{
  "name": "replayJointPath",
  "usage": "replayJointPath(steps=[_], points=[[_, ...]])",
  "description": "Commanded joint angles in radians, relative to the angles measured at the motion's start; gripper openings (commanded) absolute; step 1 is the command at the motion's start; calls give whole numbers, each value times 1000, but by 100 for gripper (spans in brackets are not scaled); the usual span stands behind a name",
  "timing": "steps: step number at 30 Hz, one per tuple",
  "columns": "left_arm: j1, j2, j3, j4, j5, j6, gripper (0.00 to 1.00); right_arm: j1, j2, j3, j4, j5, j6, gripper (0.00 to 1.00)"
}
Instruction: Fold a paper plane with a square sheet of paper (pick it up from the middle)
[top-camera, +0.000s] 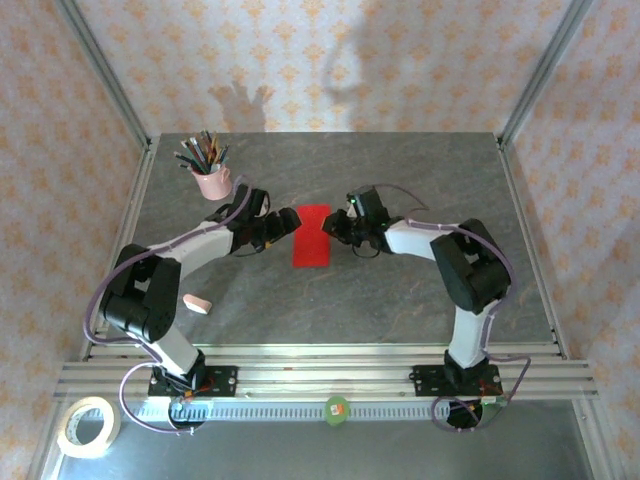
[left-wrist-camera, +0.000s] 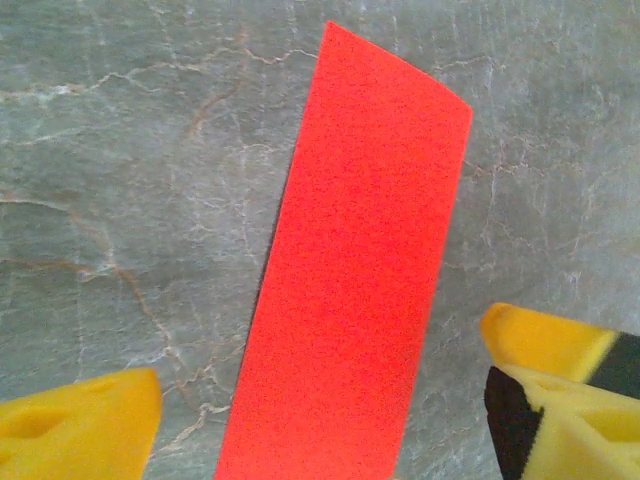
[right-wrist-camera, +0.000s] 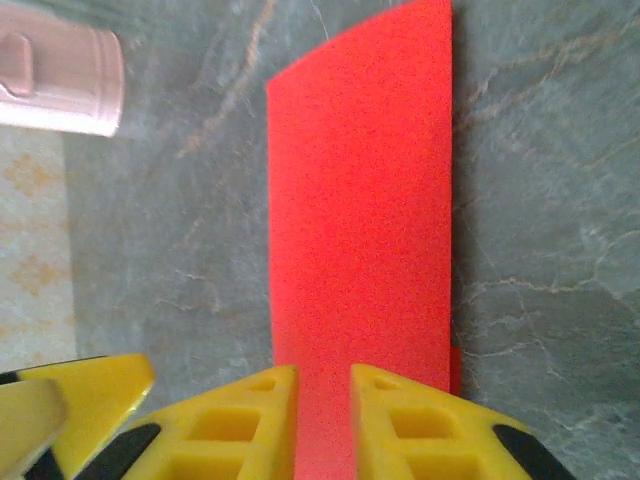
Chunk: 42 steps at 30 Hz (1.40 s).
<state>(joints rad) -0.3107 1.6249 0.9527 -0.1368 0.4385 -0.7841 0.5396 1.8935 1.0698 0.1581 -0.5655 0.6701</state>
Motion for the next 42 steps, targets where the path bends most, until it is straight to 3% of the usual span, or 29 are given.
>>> replayJointPath(steps=[1, 2, 12, 17, 25, 36, 42], points=[[4, -36, -17, 65, 35, -12, 93, 12, 48, 47, -65, -28, -39, 19], [4, -36, -19, 70, 47, -8, 99, 11, 61, 56, -69, -37, -42, 18], [3, -36, -67, 91, 89, 3, 97, 8, 140, 106, -229, -7, -167, 16], [2, -29, -112, 105, 134, -7, 88, -13, 170, 94, -267, -8, -218, 15], [-15, -10, -172, 96, 159, -13, 58, -21, 170, 73, -253, -14, -217, 15], [-71, 33, -185, 130, 162, -42, 42, -21, 173, 73, -246, -19, -208, 14], [-77, 57, -166, 132, 164, -42, 40, -21, 172, 73, -244, -17, -206, 14]])
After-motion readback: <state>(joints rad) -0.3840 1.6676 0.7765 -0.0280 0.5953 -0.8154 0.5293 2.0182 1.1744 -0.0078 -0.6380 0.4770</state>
